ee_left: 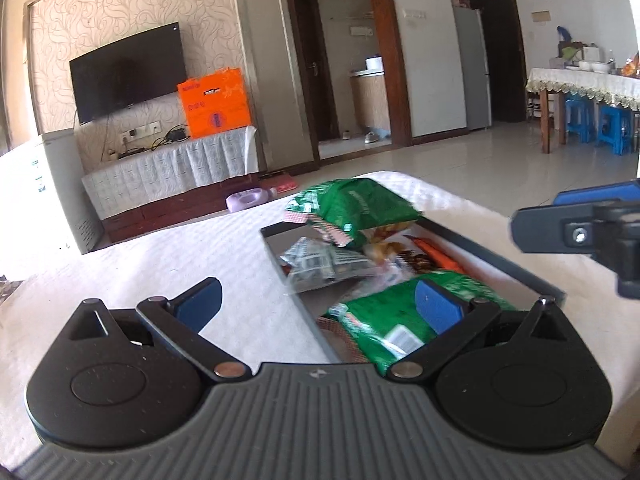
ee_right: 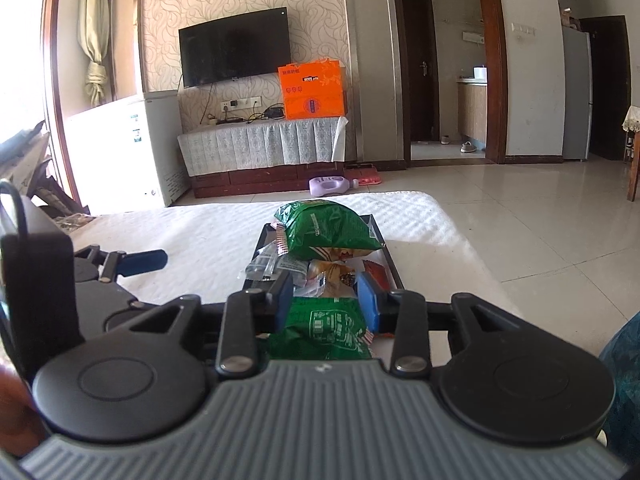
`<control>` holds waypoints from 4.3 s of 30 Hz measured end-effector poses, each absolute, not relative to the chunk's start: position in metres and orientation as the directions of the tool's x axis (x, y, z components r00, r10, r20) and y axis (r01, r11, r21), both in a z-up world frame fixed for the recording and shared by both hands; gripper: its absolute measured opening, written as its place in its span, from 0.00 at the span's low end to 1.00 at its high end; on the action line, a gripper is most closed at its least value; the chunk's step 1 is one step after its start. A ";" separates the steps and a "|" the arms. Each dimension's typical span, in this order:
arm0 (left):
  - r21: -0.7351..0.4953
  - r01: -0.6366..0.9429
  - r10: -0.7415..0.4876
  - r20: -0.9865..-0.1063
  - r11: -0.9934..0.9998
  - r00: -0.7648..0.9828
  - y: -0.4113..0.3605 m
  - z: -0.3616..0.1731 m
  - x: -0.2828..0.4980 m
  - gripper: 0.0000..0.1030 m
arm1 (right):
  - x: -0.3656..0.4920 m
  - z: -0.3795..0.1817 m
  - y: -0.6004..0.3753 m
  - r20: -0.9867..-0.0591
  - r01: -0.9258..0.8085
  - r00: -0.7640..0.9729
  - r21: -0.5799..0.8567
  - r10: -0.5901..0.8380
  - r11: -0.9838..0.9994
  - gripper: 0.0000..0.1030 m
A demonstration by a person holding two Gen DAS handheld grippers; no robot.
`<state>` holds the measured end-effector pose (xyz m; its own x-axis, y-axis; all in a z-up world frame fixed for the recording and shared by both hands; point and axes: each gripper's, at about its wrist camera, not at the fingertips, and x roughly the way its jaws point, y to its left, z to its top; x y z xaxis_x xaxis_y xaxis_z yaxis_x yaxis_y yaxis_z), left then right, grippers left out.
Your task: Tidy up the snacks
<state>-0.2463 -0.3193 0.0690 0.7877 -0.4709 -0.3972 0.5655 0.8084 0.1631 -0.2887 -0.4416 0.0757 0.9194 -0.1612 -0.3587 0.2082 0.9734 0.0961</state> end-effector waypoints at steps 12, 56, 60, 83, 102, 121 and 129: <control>0.101 0.533 -0.460 -0.388 0.840 0.799 -0.318 0.073 -0.290 1.00 | -0.338 0.082 -0.437 -0.299 0.248 0.937 0.200 -0.182 0.948 0.63; 0.093 0.529 -0.414 -0.514 0.843 0.751 -0.275 0.075 -0.344 1.00 | -0.379 0.046 -0.426 -0.607 0.212 0.789 0.125 -0.094 0.969 0.64; 0.096 0.527 -0.412 -0.514 0.844 0.752 -0.273 0.074 -0.344 1.00 | -0.376 0.045 -0.424 -0.624 0.202 0.777 0.116 -0.087 0.973 0.64; 0.097 0.522 -0.404 -0.520 0.847 0.753 -0.267 0.072 -0.344 1.00 | -0.372 0.042 -0.424 -0.650 0.198 0.755 0.106 -0.082 0.974 0.64; 0.098 0.524 -0.404 -0.524 0.846 0.750 -0.266 0.072 -0.345 1.00 | -0.370 0.040 -0.425 -0.656 0.196 0.751 0.109 -0.078 0.974 0.64; 0.098 0.529 -0.406 -0.529 0.843 0.745 -0.266 0.070 -0.344 1.00 | -0.368 0.038 -0.424 -0.668 0.193 0.741 0.115 -0.068 0.974 0.64; 0.097 0.532 -0.408 -0.533 0.841 0.741 -0.267 0.068 -0.343 1.00 | -0.366 0.037 -0.425 -0.677 0.189 0.734 0.119 -0.060 0.975 0.64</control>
<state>-0.3426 -0.2672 0.0682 0.7412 -0.4080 -0.5330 0.5324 0.8410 0.0966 -0.3660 -0.4251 0.0374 0.7340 -0.0598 -0.6765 0.1893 0.9746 0.1193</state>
